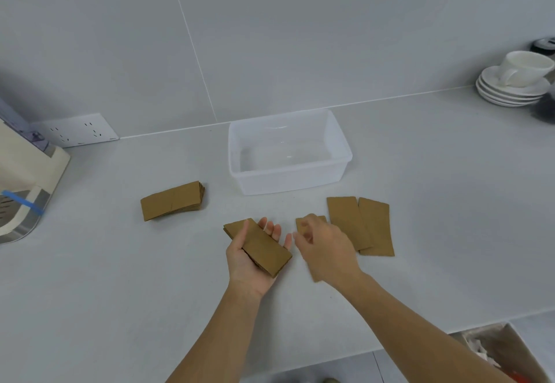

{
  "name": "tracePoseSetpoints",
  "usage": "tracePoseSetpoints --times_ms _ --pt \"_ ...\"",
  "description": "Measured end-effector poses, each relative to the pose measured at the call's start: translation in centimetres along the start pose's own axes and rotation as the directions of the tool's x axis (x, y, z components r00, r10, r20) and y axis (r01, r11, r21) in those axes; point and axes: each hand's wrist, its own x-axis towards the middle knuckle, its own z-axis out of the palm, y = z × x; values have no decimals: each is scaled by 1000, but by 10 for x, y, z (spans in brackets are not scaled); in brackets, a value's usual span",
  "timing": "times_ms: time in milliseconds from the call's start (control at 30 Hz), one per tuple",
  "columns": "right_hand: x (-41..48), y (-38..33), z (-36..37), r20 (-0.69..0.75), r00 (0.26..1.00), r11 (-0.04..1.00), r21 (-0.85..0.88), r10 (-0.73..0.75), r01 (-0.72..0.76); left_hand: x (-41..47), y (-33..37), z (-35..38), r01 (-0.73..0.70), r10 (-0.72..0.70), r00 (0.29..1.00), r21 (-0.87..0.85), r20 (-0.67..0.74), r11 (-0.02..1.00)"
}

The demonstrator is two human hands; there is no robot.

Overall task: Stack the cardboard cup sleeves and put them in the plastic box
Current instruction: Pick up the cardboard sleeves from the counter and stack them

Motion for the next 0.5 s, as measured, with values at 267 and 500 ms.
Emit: tracePoseSetpoints --times_ms 267,500 --pt "-9 30 27 -5 1000 924 -381 15 -16 -1 0 -6 -23 22 1000 -6 -19 1000" --pt "-16 29 35 32 999 915 -403 16 -2 -5 4 -10 -12 12 1000 -15 -16 1000"
